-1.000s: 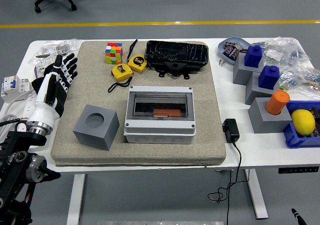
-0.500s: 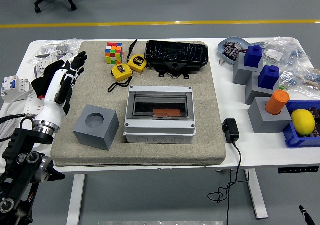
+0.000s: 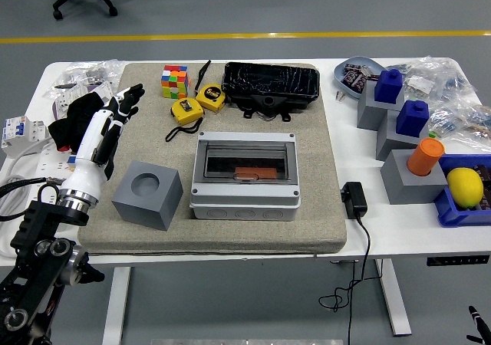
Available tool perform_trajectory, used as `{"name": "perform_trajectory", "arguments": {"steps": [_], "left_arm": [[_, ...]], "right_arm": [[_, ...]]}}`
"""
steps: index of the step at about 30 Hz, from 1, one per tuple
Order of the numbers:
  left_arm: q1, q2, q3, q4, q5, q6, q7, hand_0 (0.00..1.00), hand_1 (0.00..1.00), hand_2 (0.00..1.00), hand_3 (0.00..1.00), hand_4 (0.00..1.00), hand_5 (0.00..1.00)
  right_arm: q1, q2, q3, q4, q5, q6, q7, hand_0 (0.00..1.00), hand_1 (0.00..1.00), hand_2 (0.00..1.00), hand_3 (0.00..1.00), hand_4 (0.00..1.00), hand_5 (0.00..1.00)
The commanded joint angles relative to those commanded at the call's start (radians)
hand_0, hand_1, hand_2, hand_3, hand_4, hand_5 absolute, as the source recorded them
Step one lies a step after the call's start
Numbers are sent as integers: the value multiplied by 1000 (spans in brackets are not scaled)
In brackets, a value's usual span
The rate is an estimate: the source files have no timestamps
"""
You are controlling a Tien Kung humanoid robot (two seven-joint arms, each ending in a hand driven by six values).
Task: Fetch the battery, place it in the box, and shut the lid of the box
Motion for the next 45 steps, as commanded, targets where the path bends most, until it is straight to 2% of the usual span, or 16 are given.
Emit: {"name": "perform_trajectory", "arguments": {"steps": [2,3,7,13,20,23,29,35,38,42,45], "left_arm": [[-3,-3,6,-1,-4,12,-13,904,933,877,852,998,998],[-1,-5,6,-3,-3,21,-22,881,910,863,836,998,998],[20,-13,4,-1,-5,30,-28,881,910,863,836,998,998],[6,-3,39,1,3,36,-30,877,910,857,829,998,998],[10,9,51,-5,4,37,-26,874,905,850,825,998,998],[6,10,63,-2,9,40,-26,873,905,848,826,998,998],[-1,2,83,0,14,47,-31,868,903,839,813,998,998],[4,16,77,-6,9,50,-36,865,899,834,810,998,998],[0,13,82,1,5,50,-36,865,899,834,810,998,998],[-2,2,126,-5,-1,52,-38,864,898,834,811,998,998],[-5,18,173,0,-8,51,-36,864,898,834,811,998,998]], "right_arm": [[2,0,2,0,3,-25,20,857,787,771,804,998,998],[2,1,12,0,0,-43,35,892,853,826,867,998,998],[2,7,58,0,-19,-80,63,892,853,826,867,998,998],[1,15,13,0,35,-102,95,896,870,843,882,998,998],[13,12,48,0,-52,-75,34,904,873,845,887,998,998],[17,6,30,0,-47,-71,26,898,874,844,886,998,998],[18,0,-2,0,-30,-69,28,893,871,841,883,998,998],[23,7,-30,0,-8,-77,54,898,870,840,882,998,998],[20,11,-20,0,-18,-80,62,898,870,840,882,998,998],[9,2,5,0,-44,-81,53,899,871,839,879,998,998],[4,1,18,0,-49,-80,57,899,871,839,879,998,998]]}}
